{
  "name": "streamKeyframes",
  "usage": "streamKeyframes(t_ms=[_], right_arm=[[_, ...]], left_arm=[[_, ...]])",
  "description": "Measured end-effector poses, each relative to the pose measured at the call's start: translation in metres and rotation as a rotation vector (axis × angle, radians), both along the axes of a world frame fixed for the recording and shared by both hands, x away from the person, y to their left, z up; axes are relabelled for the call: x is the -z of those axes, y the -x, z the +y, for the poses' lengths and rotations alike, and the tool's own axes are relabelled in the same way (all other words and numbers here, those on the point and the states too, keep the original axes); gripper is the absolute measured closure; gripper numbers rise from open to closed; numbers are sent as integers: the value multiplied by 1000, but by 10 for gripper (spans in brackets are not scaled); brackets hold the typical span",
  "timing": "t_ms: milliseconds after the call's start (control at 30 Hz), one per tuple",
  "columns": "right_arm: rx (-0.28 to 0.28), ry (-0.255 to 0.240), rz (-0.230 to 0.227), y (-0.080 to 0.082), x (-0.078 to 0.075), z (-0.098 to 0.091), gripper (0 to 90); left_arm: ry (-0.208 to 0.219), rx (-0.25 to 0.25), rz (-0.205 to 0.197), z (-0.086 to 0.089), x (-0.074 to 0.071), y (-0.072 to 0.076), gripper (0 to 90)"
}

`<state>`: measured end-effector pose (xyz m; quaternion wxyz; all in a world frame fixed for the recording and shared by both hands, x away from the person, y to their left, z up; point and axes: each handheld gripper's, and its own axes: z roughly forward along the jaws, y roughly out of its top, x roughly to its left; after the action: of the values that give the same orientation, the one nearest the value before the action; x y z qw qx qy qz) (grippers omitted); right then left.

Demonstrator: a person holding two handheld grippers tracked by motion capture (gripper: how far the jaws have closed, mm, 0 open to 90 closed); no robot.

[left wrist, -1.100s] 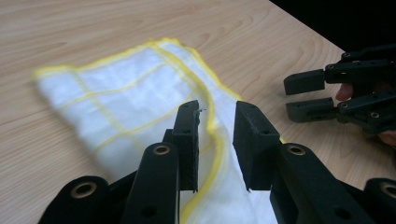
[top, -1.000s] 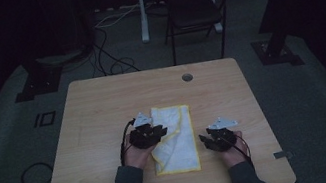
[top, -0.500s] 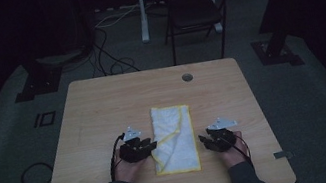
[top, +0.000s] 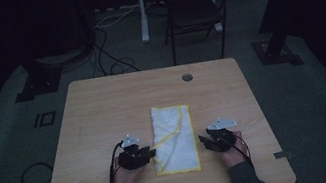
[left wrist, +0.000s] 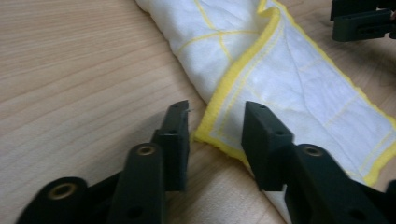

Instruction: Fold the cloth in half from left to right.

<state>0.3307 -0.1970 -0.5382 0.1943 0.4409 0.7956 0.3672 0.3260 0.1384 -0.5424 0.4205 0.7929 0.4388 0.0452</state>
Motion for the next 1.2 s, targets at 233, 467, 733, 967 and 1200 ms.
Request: streamKeyframes(t_ms=[233,467,733,967,1200], right_arm=[[1,-1,-3,0,0,-1,553],[1,0,0,0,0,0,553],[0,1,-1,0,0,0,553],[-1,2,-2,0,0,0,553],[0,1,-2,0,0,0,553]], left_arm=[[4,38,-23,-5,-6,5,900],[11,57,-52,-10,-14,10,900],[38,85,-82,-18,-24,14,900],[72,153,-80,-34,-29,17,900],[74,210,-72,-56,-28,19,900]])
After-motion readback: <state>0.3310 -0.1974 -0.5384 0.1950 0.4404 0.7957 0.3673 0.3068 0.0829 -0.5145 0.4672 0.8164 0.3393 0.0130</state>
